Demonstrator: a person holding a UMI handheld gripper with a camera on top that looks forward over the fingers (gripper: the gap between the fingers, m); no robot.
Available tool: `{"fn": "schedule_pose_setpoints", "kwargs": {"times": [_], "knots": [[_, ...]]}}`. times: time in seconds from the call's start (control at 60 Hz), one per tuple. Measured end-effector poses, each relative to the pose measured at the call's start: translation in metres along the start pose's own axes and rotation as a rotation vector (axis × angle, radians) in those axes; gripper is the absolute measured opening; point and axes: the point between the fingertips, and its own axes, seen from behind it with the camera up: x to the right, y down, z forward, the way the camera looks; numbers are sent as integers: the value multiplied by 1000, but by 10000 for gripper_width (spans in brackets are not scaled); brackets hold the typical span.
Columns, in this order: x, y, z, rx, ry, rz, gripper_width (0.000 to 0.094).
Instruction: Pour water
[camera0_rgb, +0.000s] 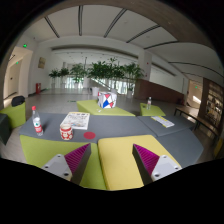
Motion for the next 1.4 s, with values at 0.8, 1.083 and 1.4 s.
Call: {"fn": "schedule_pose_setpoints", "kwargs": {"times": [0.8,1.083,1.4], "knots": [[-449,35,126,39,-406,-67,851],[-535,8,245,95,-394,-21,847],[-577,1,300,131,-358,0,497]]}}
